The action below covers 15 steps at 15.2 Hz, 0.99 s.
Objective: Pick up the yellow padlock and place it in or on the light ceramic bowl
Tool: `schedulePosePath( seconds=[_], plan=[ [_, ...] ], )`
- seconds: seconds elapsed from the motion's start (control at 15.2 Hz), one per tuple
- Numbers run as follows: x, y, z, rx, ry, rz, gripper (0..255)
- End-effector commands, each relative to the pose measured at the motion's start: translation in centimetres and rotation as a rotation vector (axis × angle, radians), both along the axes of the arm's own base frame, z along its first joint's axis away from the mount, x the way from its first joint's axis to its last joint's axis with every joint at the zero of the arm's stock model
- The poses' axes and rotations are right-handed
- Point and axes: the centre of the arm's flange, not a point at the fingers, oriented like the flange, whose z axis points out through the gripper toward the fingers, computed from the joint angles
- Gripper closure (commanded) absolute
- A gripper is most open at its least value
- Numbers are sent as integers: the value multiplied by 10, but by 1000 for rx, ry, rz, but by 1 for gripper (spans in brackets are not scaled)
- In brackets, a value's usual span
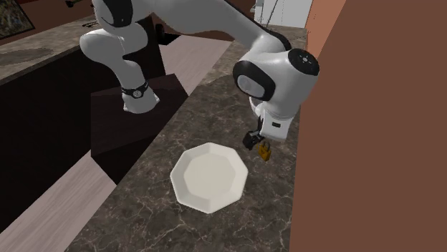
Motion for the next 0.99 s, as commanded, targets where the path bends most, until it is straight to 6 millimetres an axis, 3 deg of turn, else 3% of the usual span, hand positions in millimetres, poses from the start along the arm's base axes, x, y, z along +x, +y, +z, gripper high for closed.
schedulePosePath(
  seconds=[0.0,0.2,0.66,0.92],
  plan=[
    [11,20,-15,3,6,4,0],
    [29,46,-34,8,13,10,0],
    [21,46,-70,8,13,10,0],
    [20,46,-73,8,13,10,0]
  ],
)
